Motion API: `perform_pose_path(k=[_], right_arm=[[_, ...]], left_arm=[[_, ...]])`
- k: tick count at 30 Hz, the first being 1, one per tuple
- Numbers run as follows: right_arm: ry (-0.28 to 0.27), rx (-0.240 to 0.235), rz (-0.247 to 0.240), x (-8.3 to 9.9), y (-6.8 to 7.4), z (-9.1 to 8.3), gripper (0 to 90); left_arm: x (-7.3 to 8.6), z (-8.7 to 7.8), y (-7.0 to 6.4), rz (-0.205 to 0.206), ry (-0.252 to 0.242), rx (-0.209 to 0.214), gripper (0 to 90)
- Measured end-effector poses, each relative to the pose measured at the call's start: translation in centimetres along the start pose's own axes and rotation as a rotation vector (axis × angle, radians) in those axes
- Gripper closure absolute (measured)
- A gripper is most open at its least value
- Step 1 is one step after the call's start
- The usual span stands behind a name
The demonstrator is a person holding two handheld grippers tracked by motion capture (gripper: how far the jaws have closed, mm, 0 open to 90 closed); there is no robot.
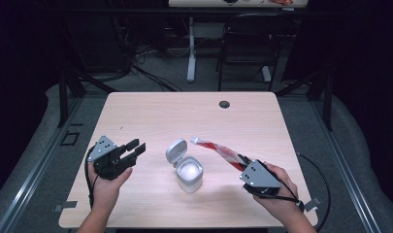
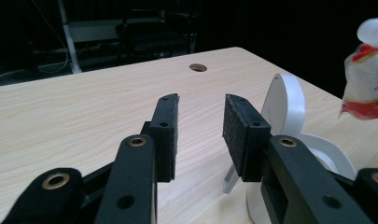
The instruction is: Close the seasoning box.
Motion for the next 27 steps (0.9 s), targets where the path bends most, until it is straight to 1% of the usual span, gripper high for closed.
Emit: perform_pose_path(k=[5, 6, 7, 8, 9, 10, 11, 12, 14, 15, 17, 18, 19, 21, 22, 23, 25, 26, 27], right_arm=[[-0.017, 0.000, 0.064, 0.2, -0.7, 0.5, 88.7], [-0.017, 0.000, 0.064, 0.2, -0.7, 0.5, 88.7], [-0.014, 0.007, 0.086, 0.3, -1.0, 0.8, 88.6], [-0.014, 0.007, 0.086, 0.3, -1.0, 0.8, 88.6], [-0.012, 0.011, 0.104, 0.5, -1.4, 0.9, 88.7], [-0.012, 0.011, 0.104, 0.5, -1.4, 0.9, 88.7], [-0.022, 0.006, 0.135, 0.6, -1.7, 1.1, 88.7], [-0.028, 0.006, 0.153, 0.7, -1.9, 1.2, 88.7], [-0.025, 0.009, 0.159, 0.8, -2.0, 1.3, 88.7], [-0.028, 0.017, 0.177, 1.0, -2.2, 1.4, 88.7], [-0.029, 0.021, 0.197, 1.2, -2.4, 1.6, 88.7], [-0.029, 0.021, 0.197, 1.2, -2.4, 1.6, 88.7], [-0.032, 0.019, 0.225, 1.4, -2.7, 1.7, 88.7], [-0.043, 0.022, 0.260, 1.7, -2.9, 1.9, 88.7], [-0.043, 0.022, 0.260, 1.7, -2.9, 1.9, 88.7], [-0.046, 0.027, 0.283, 2.0, -3.2, 2.0, 88.7], [-0.051, 0.035, 0.308, 2.2, -3.4, 2.2, 88.7], [-0.051, 0.035, 0.308, 2.2, -3.4, 2.2, 88.7], [-0.068, 0.039, 0.350, 2.4, -3.7, 2.3, 88.8]], left_arm=[[0.0, 0.0, 0.0, 0.002, -0.001, 0.000, 66.2], [0.0, 0.0, 0.0, 0.002, -0.001, 0.000, 66.2], [0.0, 0.0, 0.0, 0.002, -0.001, 0.000, 66.2], [0.0, 0.0, 0.0, 0.002, -0.001, 0.000, 66.2], [0.0, 0.0, 0.0, 0.002, -0.001, 0.000, 66.2], [0.0, 0.0, 0.0, 0.002, -0.001, 0.000, 66.2], [0.0, 0.0, 0.1, 0.000, 0.000, -0.002, 66.2], [0.0, 0.0, 0.1, 0.000, 0.000, -0.002, 66.2], [0.0, 0.0, 0.1, 0.000, -0.001, -0.003, 66.2], [0.0, 0.0, 0.1, -0.001, 0.001, -0.003, 66.2], [0.0, 0.0, 0.1, -0.001, 0.002, -0.003, 66.2], [0.0, 0.0, 0.1, -0.001, 0.002, -0.003, 66.2], [0.0, 0.0, 0.1, -0.001, 0.000, -0.004, 66.2], [0.0, 0.0, 0.1, -0.001, 0.001, -0.004, 66.2], [0.0, 0.0, 0.1, -0.001, 0.001, -0.004, 66.2], [0.0, 0.0, 0.2, 0.001, 0.003, -0.005, 66.2], [0.0, 0.0, 0.2, -0.003, 0.001, -0.002, 66.2], [0.0, 0.0, 0.2, -0.003, 0.001, -0.002, 66.2], [0.0, 0.0, 0.2, -0.004, 0.001, -0.003, 66.2]])
Point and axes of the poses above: each handheld gripper's, and its own axes: z roughly forward along the jaws, x roughly out of its underside, y roughly to its left, the point moved 3 cm from there along z, roughly forward along the jaws, and after that the axes turned 9 degrees about -z, right-handed, at the moved point
